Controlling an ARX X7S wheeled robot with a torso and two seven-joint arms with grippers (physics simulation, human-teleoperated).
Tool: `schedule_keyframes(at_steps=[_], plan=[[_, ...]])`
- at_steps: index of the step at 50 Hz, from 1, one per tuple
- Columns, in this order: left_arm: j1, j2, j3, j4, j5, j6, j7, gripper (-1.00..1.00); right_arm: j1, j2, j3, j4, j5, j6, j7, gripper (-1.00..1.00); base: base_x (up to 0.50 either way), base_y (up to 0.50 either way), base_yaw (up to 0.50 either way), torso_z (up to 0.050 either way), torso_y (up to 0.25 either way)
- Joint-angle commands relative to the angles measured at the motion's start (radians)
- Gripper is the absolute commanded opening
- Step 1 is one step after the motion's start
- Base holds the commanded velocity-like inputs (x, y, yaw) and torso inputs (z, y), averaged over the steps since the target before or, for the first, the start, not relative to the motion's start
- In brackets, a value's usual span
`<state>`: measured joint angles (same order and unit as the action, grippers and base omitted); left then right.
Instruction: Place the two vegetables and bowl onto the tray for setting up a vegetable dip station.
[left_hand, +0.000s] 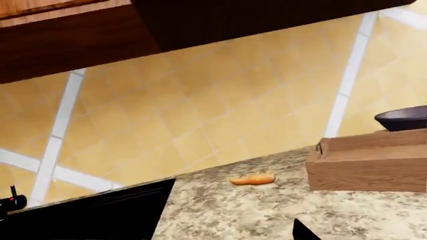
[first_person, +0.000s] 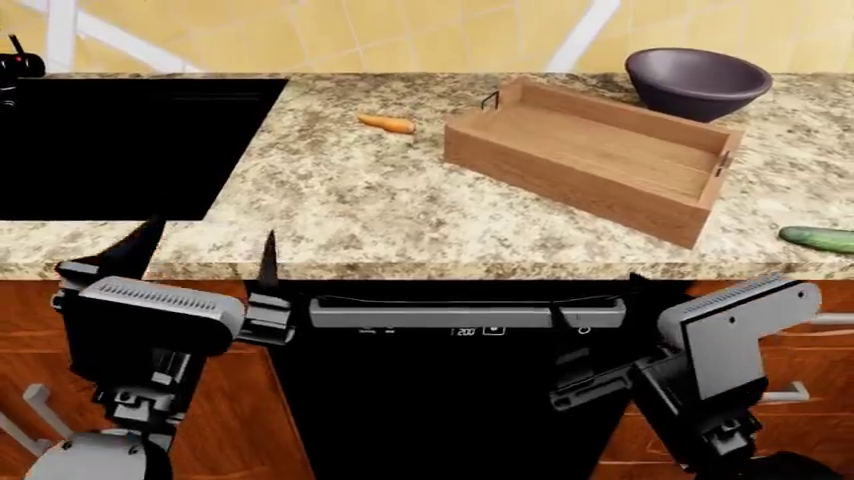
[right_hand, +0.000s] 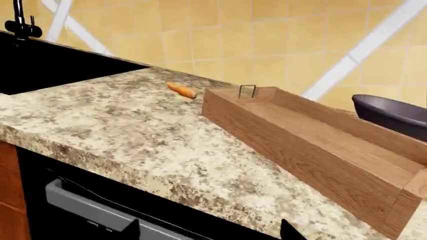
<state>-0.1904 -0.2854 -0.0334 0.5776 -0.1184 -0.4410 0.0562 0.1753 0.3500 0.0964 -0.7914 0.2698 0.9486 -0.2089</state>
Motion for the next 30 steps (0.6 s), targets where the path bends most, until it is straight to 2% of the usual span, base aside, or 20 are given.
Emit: schedule_keyframes(at_steps=[1,5,9,15,17,22,28,30], plan=[[-0.302,-0.158,0.017,0.122,0.000,-0.205,0.059,1.00,0.463,0.182,0.063,-0.140,0.177,0.508,-0.117,1.00,0.00,-0.21,0.00,0.050,0.111],[-0.452,-0.206,0.042,0.052,0.020,-0.204,0.089,1.00,0.673,0.205,0.026,-0.036,0.214,0.578,-0.155,1.00,0.00,-0.50,0.00,0.050,0.111],[-0.498,-0.231,0.052,0.018,0.028,-0.195,0.107,1.00,0.723,0.229,-0.032,0.038,0.197,0.509,-0.160,1.00,0.00,-0.50,0.00,0.050,0.111],[-0.523,-0.262,0.074,-0.009,0.045,-0.172,0.126,1.00,0.773,0.239,-0.057,0.095,0.199,0.490,-0.175,1.00,0.02,-0.50,0.00,0.050,0.111],[-0.568,-0.276,0.090,-0.052,0.057,-0.167,0.137,1.00,0.798,0.257,-0.083,0.113,0.207,0.477,-0.197,1.00,0.13,-0.50,0.00,0.050,0.111],[-0.643,-0.288,0.120,-0.123,0.082,-0.148,0.145,1.00,0.862,0.296,-0.160,0.179,0.189,0.410,-0.228,1.00,0.21,-0.50,0.00,0.050,0.111],[-0.650,-0.302,0.149,-0.159,0.101,-0.110,0.155,1.00,0.948,0.337,-0.275,0.235,0.172,0.335,-0.288,1.00,0.32,-0.47,0.00,0.050,0.111],[-0.652,-0.306,0.153,-0.168,0.104,-0.104,0.156,1.00,0.965,0.359,-0.334,0.252,0.141,0.258,-0.308,1.00,0.38,-0.42,0.00,0.050,0.109]])
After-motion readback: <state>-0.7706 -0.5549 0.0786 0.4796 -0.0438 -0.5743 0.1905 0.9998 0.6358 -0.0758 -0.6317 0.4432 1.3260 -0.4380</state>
